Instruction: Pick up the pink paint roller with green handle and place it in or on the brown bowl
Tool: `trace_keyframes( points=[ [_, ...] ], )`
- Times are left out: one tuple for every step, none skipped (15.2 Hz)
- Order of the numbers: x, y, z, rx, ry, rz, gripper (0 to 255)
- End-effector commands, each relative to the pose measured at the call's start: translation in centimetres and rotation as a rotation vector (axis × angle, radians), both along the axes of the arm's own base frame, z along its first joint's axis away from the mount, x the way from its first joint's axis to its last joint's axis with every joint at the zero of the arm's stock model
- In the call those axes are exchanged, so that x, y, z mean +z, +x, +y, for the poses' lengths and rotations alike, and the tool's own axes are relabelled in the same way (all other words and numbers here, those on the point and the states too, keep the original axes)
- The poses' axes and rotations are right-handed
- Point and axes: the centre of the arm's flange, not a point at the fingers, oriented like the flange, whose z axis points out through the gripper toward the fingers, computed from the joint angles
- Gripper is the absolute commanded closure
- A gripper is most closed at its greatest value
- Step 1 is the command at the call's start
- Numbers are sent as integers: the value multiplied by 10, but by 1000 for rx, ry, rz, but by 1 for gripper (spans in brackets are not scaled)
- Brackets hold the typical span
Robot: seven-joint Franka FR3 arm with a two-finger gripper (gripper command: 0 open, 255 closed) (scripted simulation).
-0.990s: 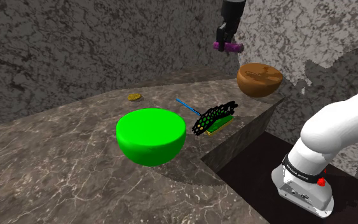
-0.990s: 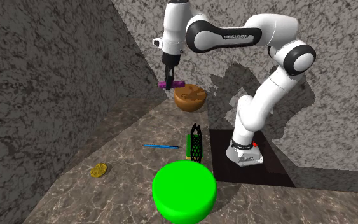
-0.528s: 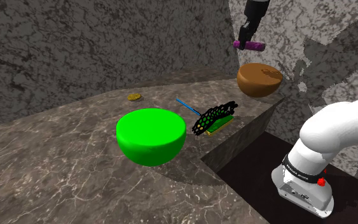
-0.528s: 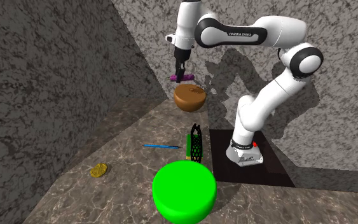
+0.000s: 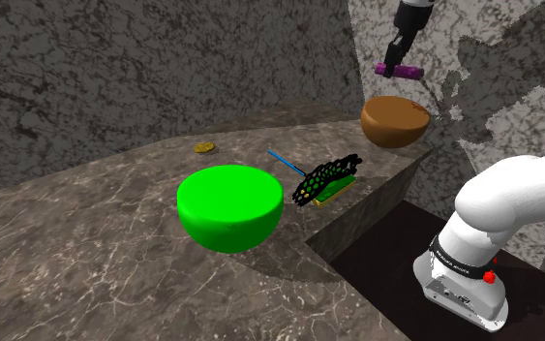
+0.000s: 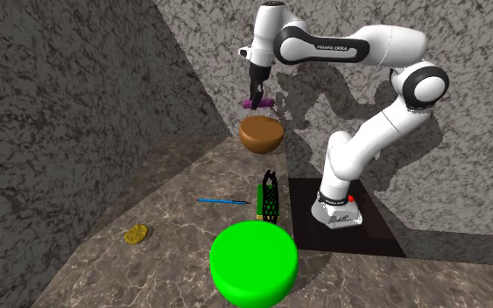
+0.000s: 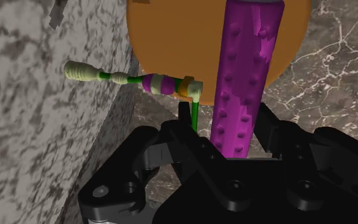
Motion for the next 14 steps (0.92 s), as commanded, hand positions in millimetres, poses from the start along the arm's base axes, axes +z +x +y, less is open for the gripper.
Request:
trace_keyframes(
  points=[
    [-10,-1,-1,0,0,0,255],
    [-16,-1,-1,0,0,0,255],
    [-21,-1,-1,0,0,0,255],
    [-26,-1,-1,0,0,0,255],
    [-31,-1,-1,0,0,0,255],
    [-37,-1,-1,0,0,0,255],
    [-42,-1,-1,0,0,0,255],
    [-47,-1,-1,0,0,0,255],
    [-53,-1,-1,0,0,0,255],
    [-58,-1,-1,0,0,0,255],
    [-65,-1,-1,0,0,0,255],
    [-65,-1,-1,0,0,0,255],
    [-65,-1,-1,0,0,0,255],
    [-65,-1,-1,0,0,0,255]
  ],
)
